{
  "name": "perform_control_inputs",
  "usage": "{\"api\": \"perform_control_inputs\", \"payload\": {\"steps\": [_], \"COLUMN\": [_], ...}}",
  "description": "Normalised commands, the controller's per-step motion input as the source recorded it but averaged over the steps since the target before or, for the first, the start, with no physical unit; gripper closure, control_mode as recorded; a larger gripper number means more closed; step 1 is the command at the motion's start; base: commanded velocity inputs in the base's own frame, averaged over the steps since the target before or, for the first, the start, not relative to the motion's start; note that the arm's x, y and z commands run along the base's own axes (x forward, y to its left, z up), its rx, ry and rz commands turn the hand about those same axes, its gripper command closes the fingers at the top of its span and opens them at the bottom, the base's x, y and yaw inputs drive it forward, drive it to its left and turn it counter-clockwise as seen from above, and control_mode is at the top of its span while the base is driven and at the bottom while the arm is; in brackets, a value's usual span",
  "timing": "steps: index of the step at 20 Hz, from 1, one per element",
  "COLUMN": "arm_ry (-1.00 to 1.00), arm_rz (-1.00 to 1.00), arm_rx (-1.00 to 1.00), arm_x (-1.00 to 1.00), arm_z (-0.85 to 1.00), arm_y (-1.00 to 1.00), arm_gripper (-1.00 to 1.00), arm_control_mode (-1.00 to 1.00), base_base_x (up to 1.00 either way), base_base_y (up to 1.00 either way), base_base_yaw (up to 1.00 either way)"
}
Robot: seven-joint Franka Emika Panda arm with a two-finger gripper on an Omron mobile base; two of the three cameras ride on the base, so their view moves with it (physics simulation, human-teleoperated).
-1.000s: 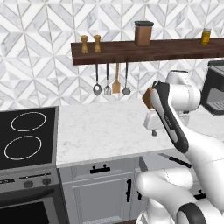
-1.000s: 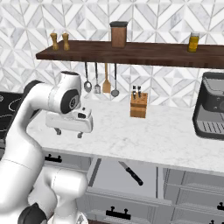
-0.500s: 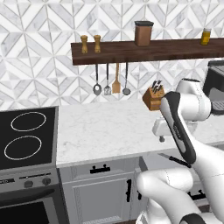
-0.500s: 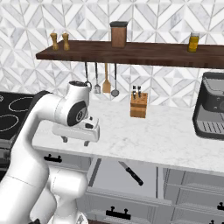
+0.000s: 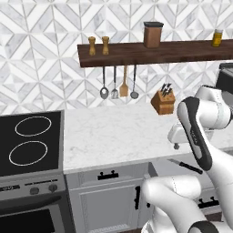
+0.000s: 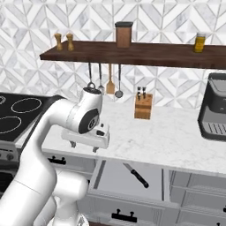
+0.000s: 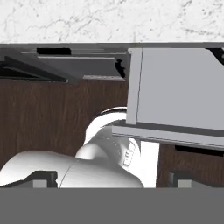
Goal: Pick up the knife from the drawer and place it on the cutting board. Then place the meat from the plate to the cutting board.
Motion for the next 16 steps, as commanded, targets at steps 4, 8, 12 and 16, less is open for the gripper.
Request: {"api": "perform_control_inputs", "payload": {"steps": [4, 8, 12, 16], "arm_ry": [0.0, 0.0, 0.01, 0.03], "arm_rz": [0.0, 0.0, 0.0, -0.05], "arm_rx": [0.0, 0.0, 0.02, 0.09], "arm_x": [0.0, 0.0, 0.05, 0.01], "arm_z": [0.0, 0.0, -0.04, -0.06], "arm_y": [0.0, 0.0, -0.15, -0.97], "arm_gripper": [-1.0, -1.0, -1.0, -1.0], "arm_control_mode": [1.0, 1.0, -1.0, -1.0], "base_base_x": [0.0, 0.0, 0.0, 0.0], "base_base_y": [0.83, 0.7, 0.11, 0.0], "base_base_yaw": [0.02, 0.03, 0.01, 0.0]}}
